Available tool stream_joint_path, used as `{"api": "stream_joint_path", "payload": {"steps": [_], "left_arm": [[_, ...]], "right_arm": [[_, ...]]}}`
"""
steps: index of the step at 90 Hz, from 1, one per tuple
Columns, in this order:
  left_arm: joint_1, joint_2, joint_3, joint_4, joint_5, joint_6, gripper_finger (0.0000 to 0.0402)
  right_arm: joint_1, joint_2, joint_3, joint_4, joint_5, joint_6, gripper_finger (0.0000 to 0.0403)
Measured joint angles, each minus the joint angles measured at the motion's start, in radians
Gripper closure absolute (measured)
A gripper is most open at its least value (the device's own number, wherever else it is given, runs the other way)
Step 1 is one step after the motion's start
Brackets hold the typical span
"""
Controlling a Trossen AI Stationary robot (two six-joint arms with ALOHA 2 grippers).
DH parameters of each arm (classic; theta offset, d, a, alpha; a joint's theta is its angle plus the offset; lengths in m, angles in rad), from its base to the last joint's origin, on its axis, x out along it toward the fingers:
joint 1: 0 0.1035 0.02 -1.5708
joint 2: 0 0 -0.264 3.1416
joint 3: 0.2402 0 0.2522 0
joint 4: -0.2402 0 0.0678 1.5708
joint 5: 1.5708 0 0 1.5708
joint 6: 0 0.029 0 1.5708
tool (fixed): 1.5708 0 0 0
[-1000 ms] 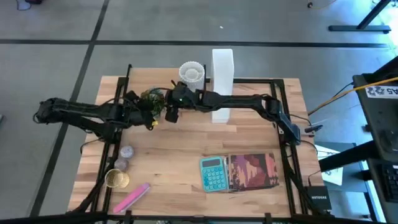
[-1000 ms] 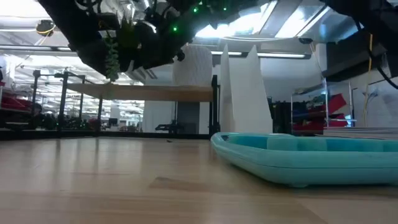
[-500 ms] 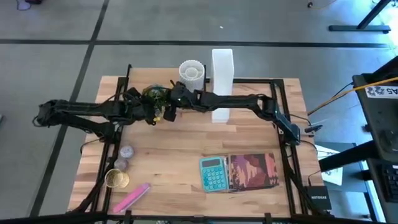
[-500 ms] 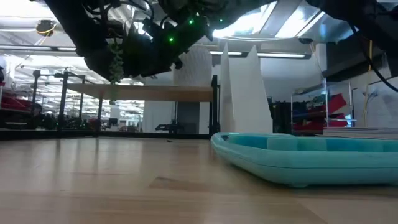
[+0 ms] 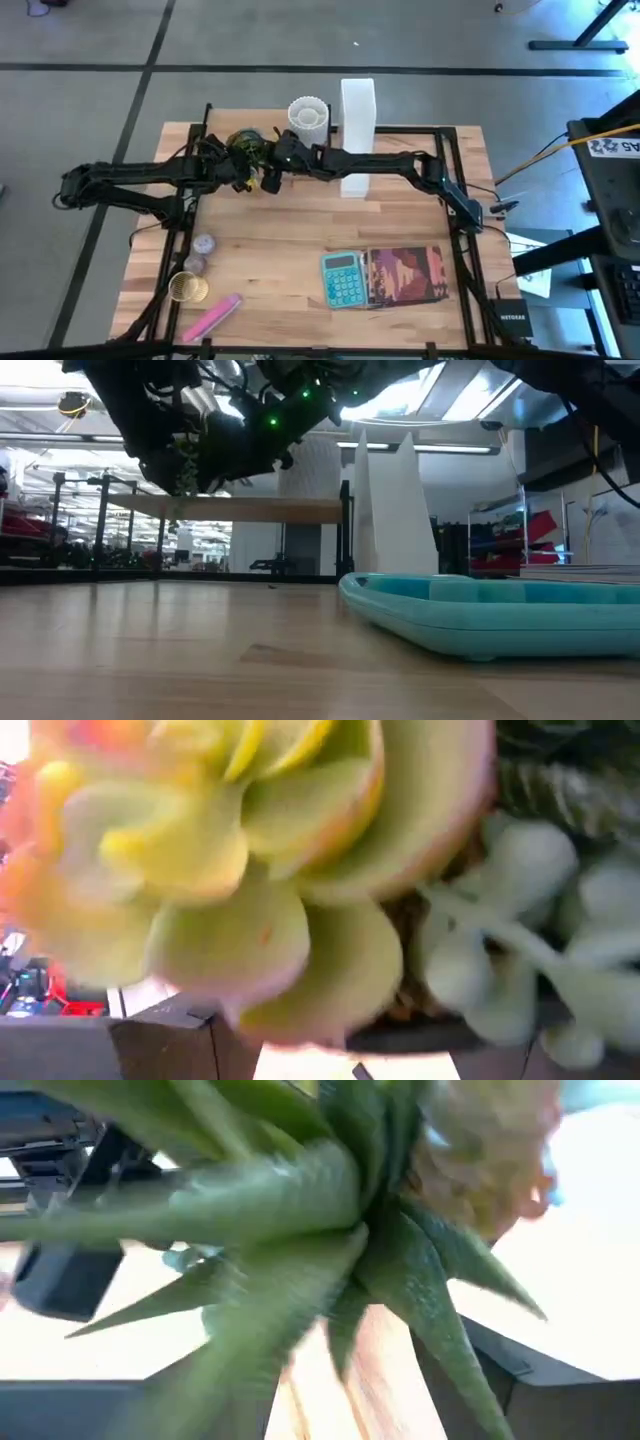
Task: Stock shelves
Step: Put the potted plant on the shelf, then put the gold pen organizer under the shelf
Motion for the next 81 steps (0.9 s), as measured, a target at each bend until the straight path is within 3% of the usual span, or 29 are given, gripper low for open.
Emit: {"api": "stream_joint_path", "payload": {"steps": [28, 51, 81], "left_arm": [[0.044, -0.002, 0.000, 0.016, 0.017, 0.023, 0.0169], [0.067, -0.002, 0.000, 0.013, 0.014, -0.050, 0.0169], [0.082, -0.004, 0.004, -0.120, -0.150, -0.281, 0.0169]], "right_arm": [[-0.002, 0.000, 0.000, -0.007, 0.022, -0.001, 0.0205], [0.000, 0.000, 0.000, -0.007, 0.041, -0.002, 0.0205], [0.001, 0.000, -0.001, -0.021, 0.059, -0.002, 0.0205]]}}
